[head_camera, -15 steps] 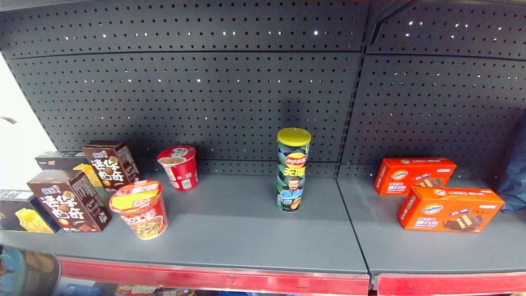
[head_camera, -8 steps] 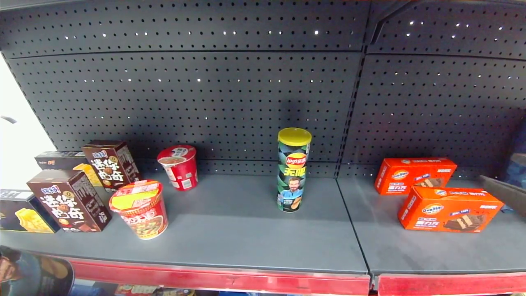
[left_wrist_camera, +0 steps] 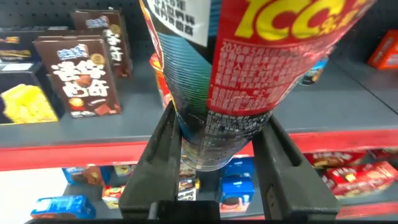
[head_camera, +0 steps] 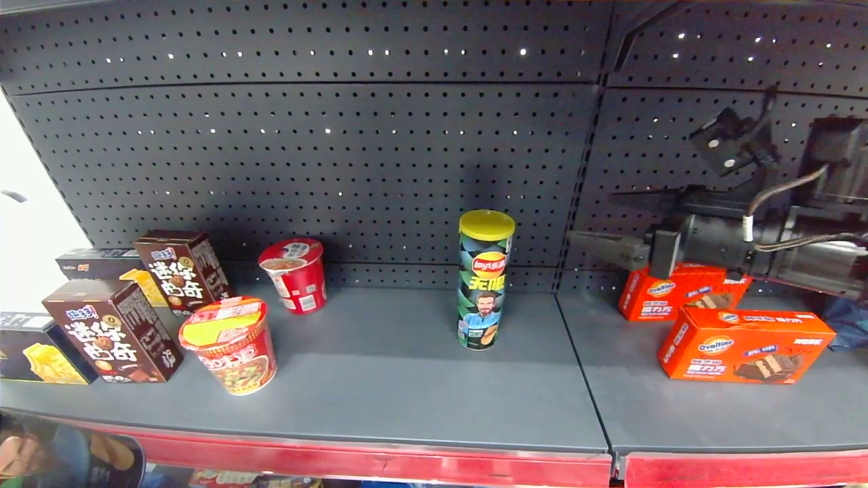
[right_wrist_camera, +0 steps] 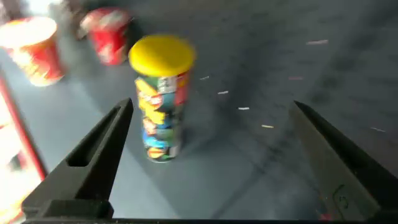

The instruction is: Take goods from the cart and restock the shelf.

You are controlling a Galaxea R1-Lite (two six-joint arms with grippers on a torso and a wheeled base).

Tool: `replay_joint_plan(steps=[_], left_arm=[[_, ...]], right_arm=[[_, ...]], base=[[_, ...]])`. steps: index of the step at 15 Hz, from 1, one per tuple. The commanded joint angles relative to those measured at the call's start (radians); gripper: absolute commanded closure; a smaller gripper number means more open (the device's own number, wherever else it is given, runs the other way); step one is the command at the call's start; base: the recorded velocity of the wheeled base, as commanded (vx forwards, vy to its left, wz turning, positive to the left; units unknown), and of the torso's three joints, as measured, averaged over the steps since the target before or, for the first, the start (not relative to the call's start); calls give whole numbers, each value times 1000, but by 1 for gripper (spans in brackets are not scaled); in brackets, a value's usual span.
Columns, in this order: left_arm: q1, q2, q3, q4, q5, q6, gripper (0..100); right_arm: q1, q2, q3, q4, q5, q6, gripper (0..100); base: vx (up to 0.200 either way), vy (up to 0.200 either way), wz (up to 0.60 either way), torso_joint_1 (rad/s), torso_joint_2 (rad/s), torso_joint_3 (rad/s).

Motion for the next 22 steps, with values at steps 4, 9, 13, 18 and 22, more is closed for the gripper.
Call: replay_joint_plan(steps=[4, 9, 13, 18, 22], left_arm=[[-10, -17, 13, 2, 0, 0, 100], [-10, -15, 11, 1, 0, 1, 100], [-10, -17, 16, 2, 0, 1, 100], [-8, -28, 39, 2, 1, 3, 100], [-8, -34, 54, 2, 3, 3, 100]], right_arm=[[34, 172, -27, 2, 105, -33, 0], [22, 242, -52, 0, 215, -63, 0], [25, 326, -78, -43, 246, -66, 0], [32, 433, -176, -53, 261, -65, 0], [38, 510, -230, -81, 275, -60, 0]], base=[[0, 0, 0, 0, 0, 0], [0, 0, 0, 0, 0, 0], [0, 0, 0, 0, 0, 0], [0, 0, 0, 0, 0, 0], [0, 0, 0, 0, 0, 0]])
